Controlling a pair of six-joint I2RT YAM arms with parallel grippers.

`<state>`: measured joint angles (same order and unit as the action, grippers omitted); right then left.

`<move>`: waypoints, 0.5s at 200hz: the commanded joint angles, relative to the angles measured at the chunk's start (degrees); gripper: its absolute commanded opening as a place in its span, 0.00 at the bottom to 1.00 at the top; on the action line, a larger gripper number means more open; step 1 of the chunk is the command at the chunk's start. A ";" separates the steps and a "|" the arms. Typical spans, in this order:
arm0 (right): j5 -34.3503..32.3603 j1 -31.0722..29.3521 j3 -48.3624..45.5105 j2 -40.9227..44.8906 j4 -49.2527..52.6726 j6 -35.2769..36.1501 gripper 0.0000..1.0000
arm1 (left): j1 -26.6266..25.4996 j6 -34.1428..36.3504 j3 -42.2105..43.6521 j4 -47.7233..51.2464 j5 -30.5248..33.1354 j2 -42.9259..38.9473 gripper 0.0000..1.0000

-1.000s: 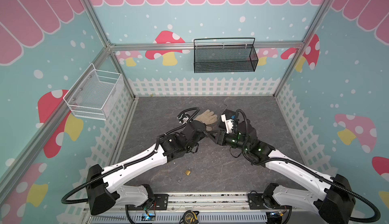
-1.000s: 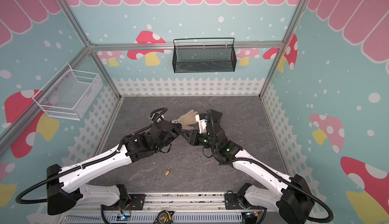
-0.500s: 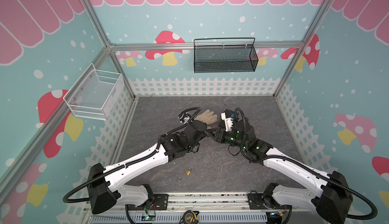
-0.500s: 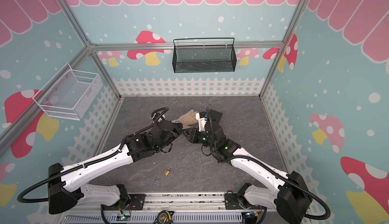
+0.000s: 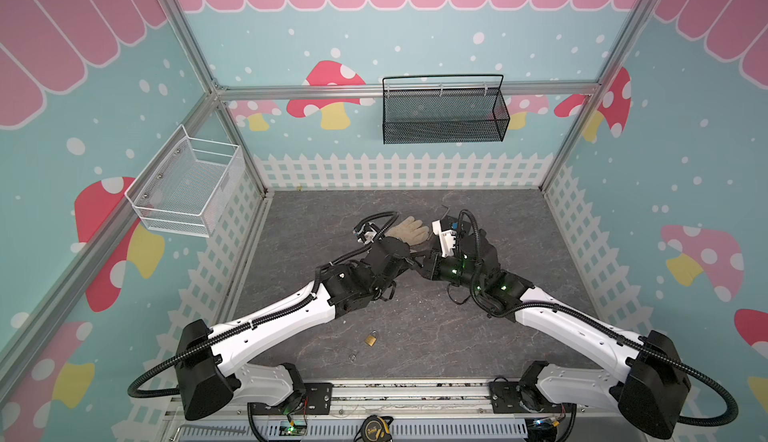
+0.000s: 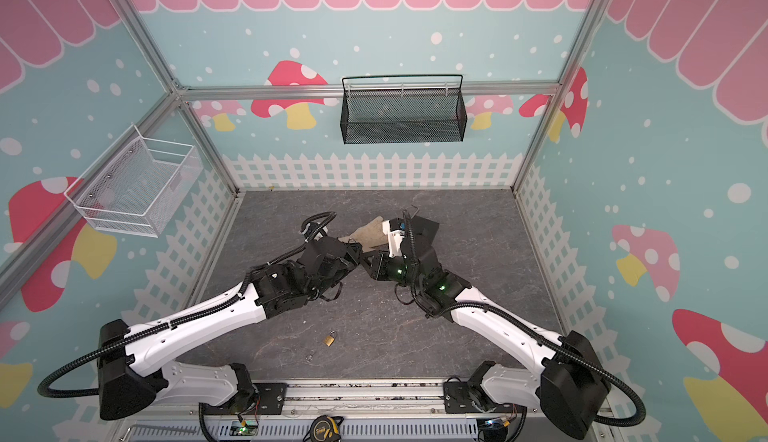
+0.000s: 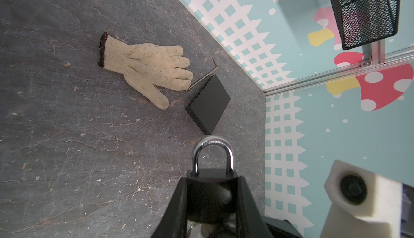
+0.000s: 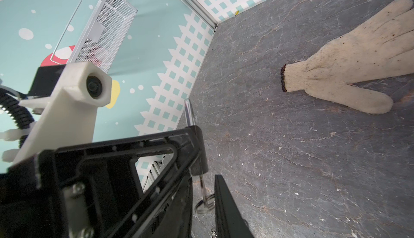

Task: Unlock with the key

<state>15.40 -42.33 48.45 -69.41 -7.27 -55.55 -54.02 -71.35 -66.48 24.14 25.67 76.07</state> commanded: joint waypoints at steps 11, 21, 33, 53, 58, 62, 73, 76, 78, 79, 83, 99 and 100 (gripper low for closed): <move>0.90 0.21 -0.32 -0.88 -0.67 0.36 0.17 | 0.41 -0.37 -2.17 -1.38 0.09 0.28 0.00; 1.08 0.19 -0.54 -0.88 -0.72 0.44 0.17 | 0.41 -0.54 -2.18 -1.42 0.17 0.23 0.00; 0.95 0.14 -0.94 -0.86 -0.69 0.48 0.16 | 0.41 -0.72 -2.17 -1.75 -0.02 0.07 0.00; 0.86 0.25 -1.34 -0.98 -0.71 0.45 0.13 | 0.41 -0.97 -2.09 -2.20 -0.86 -0.13 0.00; 0.86 0.23 -1.41 -0.99 -0.78 0.37 0.11 | 0.41 -0.98 -2.05 -2.40 -1.10 -0.20 0.00; 0.82 0.23 -1.35 -0.85 -0.80 0.34 0.10 | 0.42 -1.02 -1.99 -2.46 -1.35 -0.23 0.00; 0.99 0.30 -1.29 -0.91 -0.83 0.28 0.06 | 0.41 -0.90 -1.99 -2.48 -1.74 -0.47 0.00; 1.02 0.29 -1.25 -0.91 -0.94 0.22 0.06 | 0.41 -0.85 -1.96 -2.50 -1.83 -0.53 0.00; 1.10 0.24 -1.25 -0.86 -0.96 0.23 0.05 | 0.41 -0.88 -1.96 -2.52 -1.85 -0.56 0.00; 1.16 0.23 -1.21 -0.84 -0.93 0.21 0.05 | 0.41 -0.93 -1.93 -2.52 -1.89 -0.57 0.00; 1.36 0.23 -1.22 -0.84 -1.06 0.18 0.04 | 0.41 -0.98 -1.84 -2.54 -1.96 -0.65 0.00; 2.41 0.27 -1.16 -1.05 -1.67 -0.04 0.01 | 0.41 -1.15 -1.47 -2.67 -2.16 -1.28 0.00; 2.51 0.29 -1.16 -1.06 -1.67 -0.02 0.01 | 0.41 -1.20 -1.46 -2.68 -2.18 -1.32 0.00</move>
<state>16.27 -42.00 48.23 -69.73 -8.54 -55.07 -53.52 -71.53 -66.67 24.49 24.67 76.09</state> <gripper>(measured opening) 0.045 0.240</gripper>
